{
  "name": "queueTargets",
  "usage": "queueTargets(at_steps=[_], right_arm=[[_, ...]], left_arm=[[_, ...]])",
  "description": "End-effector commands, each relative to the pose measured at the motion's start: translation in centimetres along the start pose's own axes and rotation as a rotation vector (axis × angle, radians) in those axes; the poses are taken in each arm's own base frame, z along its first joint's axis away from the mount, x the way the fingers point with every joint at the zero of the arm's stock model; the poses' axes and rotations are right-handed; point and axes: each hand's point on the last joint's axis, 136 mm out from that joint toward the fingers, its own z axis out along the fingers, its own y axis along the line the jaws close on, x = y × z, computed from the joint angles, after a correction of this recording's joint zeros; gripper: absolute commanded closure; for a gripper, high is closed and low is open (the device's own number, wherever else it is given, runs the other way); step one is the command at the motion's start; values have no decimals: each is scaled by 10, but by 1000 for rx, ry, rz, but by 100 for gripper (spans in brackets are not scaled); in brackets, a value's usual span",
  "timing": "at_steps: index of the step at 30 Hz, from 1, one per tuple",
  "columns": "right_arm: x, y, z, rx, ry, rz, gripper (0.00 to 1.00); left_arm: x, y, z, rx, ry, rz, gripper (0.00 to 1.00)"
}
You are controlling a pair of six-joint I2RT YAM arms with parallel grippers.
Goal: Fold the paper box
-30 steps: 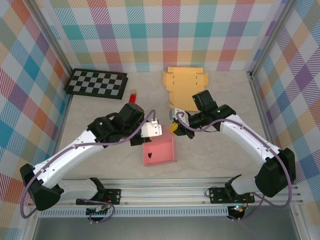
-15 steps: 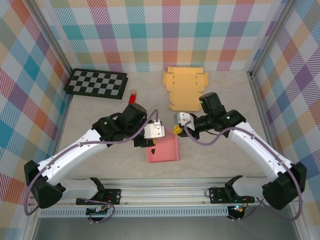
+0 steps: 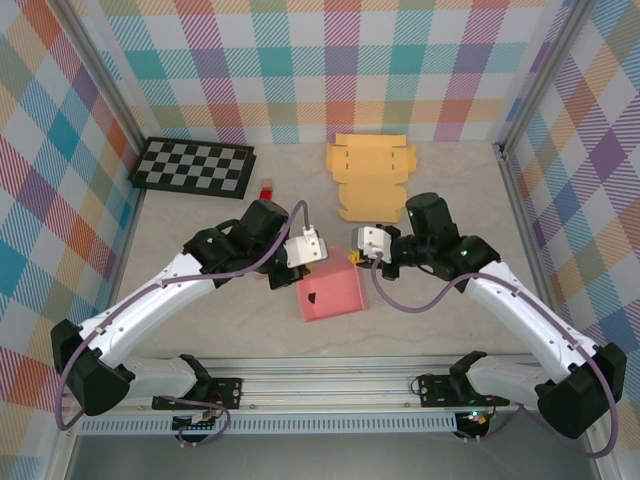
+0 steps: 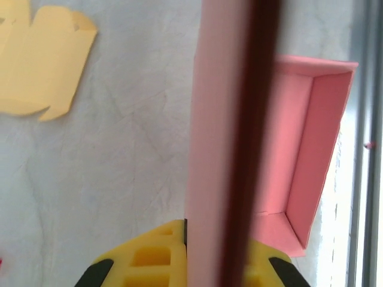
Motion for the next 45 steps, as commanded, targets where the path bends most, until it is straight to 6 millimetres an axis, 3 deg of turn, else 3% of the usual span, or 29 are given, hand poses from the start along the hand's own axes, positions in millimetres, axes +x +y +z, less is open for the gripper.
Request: queueTargets(at_steps=[1,8,11,13,16,20,23,27,31,34,39,45], right_arm=[[-8,-19,18,165,-14,9,100],[-4,-20,59,296,48,87,100],[-9,-7,78,262,38,96,99],[-12,4,90,223,30,87,94],[-13,9,97,194,22,89,76],[-14,11,76,136,8,63,56],[-20,11,34,45,-35,86,42],[-20,7,-16,-14,-38,65,36],[-13,1,-37,-46,-26,19,34],[-9,-11,-40,-46,-25,17,33],[3,-25,-17,-68,-11,51,33],[-2,-2,12,-178,-36,52,33]], left_arm=[[-57,36,-16,-130,-202,-173,100],[-69,63,-21,-229,-249,-385,100],[-74,64,-23,-222,-263,-411,100],[-76,62,-22,-204,-275,-411,100],[-76,55,-20,-173,-265,-373,100],[-57,43,-11,-148,-185,-270,100],[-31,34,-3,-138,-89,-170,100],[-4,21,2,-109,7,-58,100],[2,6,-4,-59,1,39,100],[1,0,-11,-49,-20,93,100],[-2,-9,-20,-19,-49,137,100],[-1,-13,-18,1,-42,145,100]])
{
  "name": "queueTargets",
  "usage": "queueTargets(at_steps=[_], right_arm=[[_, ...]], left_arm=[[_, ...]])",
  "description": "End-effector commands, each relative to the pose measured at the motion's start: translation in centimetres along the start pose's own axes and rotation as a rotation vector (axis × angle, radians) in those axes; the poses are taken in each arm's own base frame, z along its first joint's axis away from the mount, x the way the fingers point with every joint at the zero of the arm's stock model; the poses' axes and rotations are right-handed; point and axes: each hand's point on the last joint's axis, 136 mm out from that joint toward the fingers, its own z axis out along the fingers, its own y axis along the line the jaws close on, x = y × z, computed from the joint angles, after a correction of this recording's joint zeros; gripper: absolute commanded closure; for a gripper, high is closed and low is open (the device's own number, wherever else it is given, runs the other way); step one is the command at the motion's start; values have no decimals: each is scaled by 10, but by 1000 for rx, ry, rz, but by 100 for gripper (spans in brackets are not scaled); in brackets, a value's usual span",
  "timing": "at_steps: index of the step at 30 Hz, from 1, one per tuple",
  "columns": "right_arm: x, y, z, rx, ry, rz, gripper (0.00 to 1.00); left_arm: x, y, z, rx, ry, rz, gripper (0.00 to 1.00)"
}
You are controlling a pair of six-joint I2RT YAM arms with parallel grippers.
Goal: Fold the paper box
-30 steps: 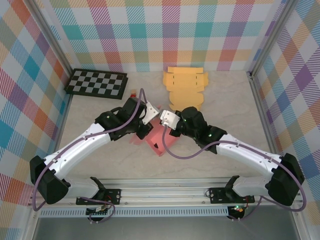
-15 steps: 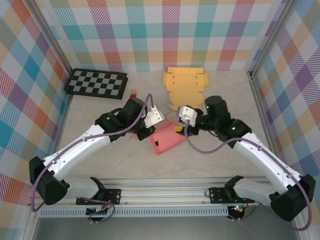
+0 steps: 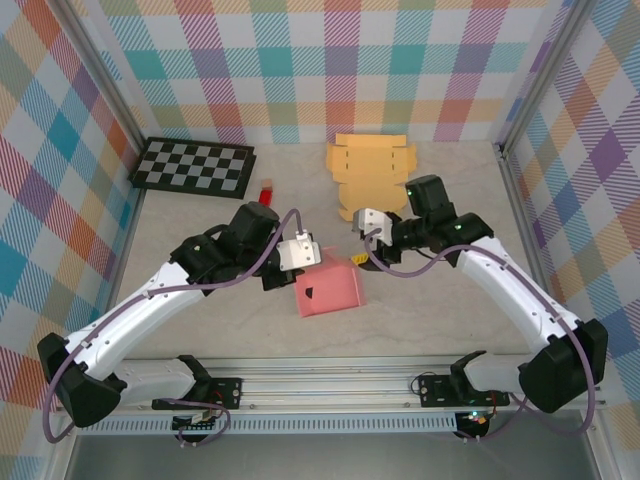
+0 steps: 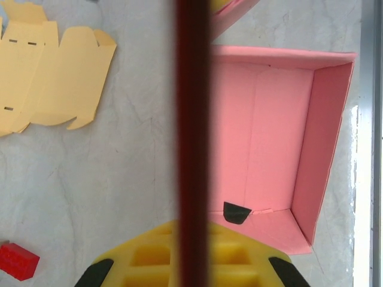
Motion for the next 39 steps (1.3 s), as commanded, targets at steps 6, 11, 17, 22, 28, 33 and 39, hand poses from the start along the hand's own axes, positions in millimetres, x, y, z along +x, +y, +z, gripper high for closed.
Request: queueTargets(at_steps=[6,11,17,22,28,33,39], right_arm=[[-21,36,25,-168,-73,-31,35],[-29,39,32,-185,-83,-40,38],[-36,46,38,-232,-82,-56,54],[-34,49,42,-249,-82,-51,58],[-37,55,44,-276,-100,-48,55],[-41,58,43,-292,-124,-48,55],[-41,57,44,-277,-133,-55,83]], left_arm=[[-3,-13,4,60,6,45,100],[-5,-17,9,80,24,60,100],[-6,-22,14,94,39,81,100],[-5,-29,16,112,62,107,100],[-7,-35,17,124,81,154,100],[-17,-38,14,114,64,192,100],[-20,-40,17,113,70,200,100]])
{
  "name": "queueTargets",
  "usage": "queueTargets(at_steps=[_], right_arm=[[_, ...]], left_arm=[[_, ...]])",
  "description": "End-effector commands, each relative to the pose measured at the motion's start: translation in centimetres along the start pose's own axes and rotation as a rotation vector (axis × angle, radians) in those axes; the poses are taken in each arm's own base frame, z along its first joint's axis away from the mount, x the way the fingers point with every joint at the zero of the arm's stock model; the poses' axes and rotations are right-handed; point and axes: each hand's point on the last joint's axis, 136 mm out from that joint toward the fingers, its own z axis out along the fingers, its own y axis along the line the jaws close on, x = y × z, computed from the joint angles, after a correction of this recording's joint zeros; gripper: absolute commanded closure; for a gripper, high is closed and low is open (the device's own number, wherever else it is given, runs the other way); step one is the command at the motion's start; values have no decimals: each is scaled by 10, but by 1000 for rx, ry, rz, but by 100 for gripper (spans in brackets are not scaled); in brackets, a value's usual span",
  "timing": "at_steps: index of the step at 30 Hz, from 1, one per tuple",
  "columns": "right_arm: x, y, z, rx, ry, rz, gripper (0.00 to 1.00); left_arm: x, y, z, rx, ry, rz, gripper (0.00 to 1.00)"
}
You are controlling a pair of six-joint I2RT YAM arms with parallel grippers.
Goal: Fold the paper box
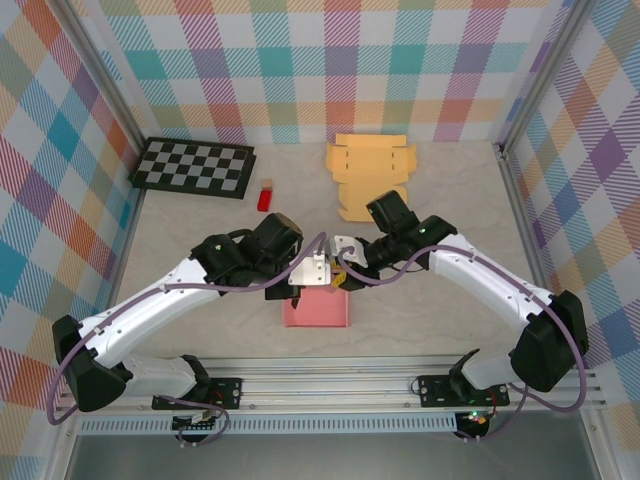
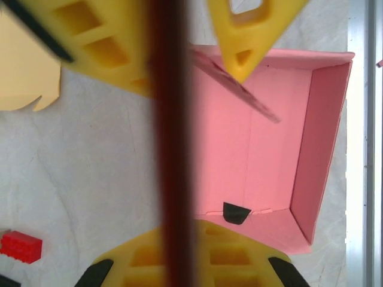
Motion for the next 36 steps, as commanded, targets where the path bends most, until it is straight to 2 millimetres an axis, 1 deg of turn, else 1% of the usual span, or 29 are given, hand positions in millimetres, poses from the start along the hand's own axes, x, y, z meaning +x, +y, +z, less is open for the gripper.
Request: queueTargets(at_steps=[1,2,3,5,6,8,9,10,12,14,16,17,20,22,23,25,26,28,31,34,36], right_arm=[[-32,-5,-2,21,-112,-110,92],[-30,-7,-2,35,-107,-117,98],[-27,-8,-2,48,-100,-121,100],[-22,-11,-1,80,-87,-132,100],[-18,-14,0,101,-76,-135,100],[-9,-18,2,134,-58,-138,100],[-4,-21,2,150,-49,-133,100],[1,-23,3,164,-41,-127,100],[12,-30,4,204,-19,-121,100],[21,-36,5,239,-10,-115,100],[28,-40,3,263,-5,-109,100],[30,-41,3,272,-2,-110,100],[37,-43,2,300,22,-127,100],[37,-45,0,330,22,-151,100],[37,-45,-2,346,18,-166,100],[33,-48,-6,389,2,-194,100],[32,-49,-8,407,-2,-204,100],[32,-53,-10,441,-3,-220,100],[33,-56,-10,460,-1,-223,100],[31,-57,-11,479,-22,-222,100],[28,-58,-12,486,-39,-221,100]], left_arm=[[-38,-7,-3,33,-128,52,100],[-38,-6,-2,25,-126,45,100],[-37,-4,-1,14,-124,37,100],[-35,4,0,-31,-111,4,100],[-32,10,0,-54,-98,-21,96],[-25,24,-2,-104,-78,-110,82],[-20,33,-6,-128,-78,-174,71],[-16,40,-9,-140,-85,-239,63],[-7,56,-21,-178,-116,-387,54],[5,73,-37,-228,-165,-543,49],[23,90,-55,-302,-218,-724,40],[30,97,-63,-340,-241,-793,38],[62,120,-91,-460,-289,-1059,26],[85,131,-99,-487,-293,-1292,21],[95,134,-97,-472,-271,-1407,18],[104,137,-81,-359,-211,-1606,16],[105,139,-71,-303,-180,-1666,15],[99,141,-47,-184,-141,-1768,12],[96,146,-19,-96,-144,-1869,8],[97,147,0,-78,-128,-1896,5],[90,144,12,-31,-123,-1895,6]])
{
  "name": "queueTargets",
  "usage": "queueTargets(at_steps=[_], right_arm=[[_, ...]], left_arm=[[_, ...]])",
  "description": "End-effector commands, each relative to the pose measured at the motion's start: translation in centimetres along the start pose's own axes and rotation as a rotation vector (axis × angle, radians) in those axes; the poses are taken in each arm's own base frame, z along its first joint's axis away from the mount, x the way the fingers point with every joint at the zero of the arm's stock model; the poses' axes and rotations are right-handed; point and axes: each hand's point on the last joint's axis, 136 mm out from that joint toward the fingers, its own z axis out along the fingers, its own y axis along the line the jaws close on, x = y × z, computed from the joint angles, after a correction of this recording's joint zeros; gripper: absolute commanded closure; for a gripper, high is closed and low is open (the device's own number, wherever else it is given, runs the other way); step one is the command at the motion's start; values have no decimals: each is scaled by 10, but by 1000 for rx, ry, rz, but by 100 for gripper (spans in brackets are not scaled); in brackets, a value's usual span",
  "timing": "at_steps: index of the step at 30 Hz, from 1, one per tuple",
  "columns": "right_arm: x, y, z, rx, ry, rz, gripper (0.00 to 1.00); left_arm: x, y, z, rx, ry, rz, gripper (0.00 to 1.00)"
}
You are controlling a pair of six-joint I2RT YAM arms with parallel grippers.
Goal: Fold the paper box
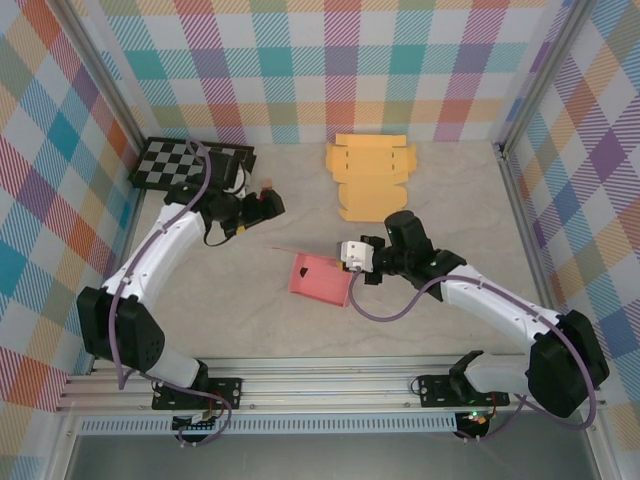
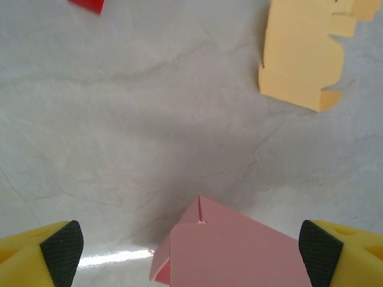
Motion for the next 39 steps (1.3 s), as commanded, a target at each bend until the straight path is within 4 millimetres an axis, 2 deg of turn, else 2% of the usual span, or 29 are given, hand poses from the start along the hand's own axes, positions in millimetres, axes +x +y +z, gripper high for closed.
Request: queueTargets(at_steps=[1,7,11,15,18,20,22,24,27,28,31,33,36,39], right_arm=[[-16,-10,-5,54,-68,-22,100],[-17,-17,0,78,-74,-6,100],[-16,-25,2,107,-68,10,100],[-8,-36,6,162,-30,37,100],[-6,-27,3,102,-17,9,100],[-11,-15,-10,5,-34,11,100],[-20,-8,-29,-81,-71,50,100],[-27,-11,-48,-119,-110,107,100],[-32,-25,-70,-104,-143,191,100],[-33,-27,-76,-102,-151,196,100],[-42,-35,-95,-85,-195,209,100],[-49,-37,-106,-89,-229,214,100],[-59,-35,-115,-107,-258,206,100],[-68,-28,-121,-142,-296,196,100]], left_arm=[[13,-26,3,99,54,-62,6],[48,-57,25,145,155,-11,7],[69,-60,36,112,208,20,8],[75,-59,35,100,215,16,10],[67,-53,21,42,185,139,11],[53,-49,6,9,124,291,11],[38,-47,-12,14,39,403,16],[22,-42,-33,-28,-87,546,22],[-7,-36,-69,-91,-396,707,22],[-1,-36,-70,-44,-460,766,22],[26,-71,-77,264,-690,979,22],[49,-83,-76,403,-740,1107,24],[64,-83,-61,436,-697,1211,24],[70,-83,-52,418,-638,1299,26]])
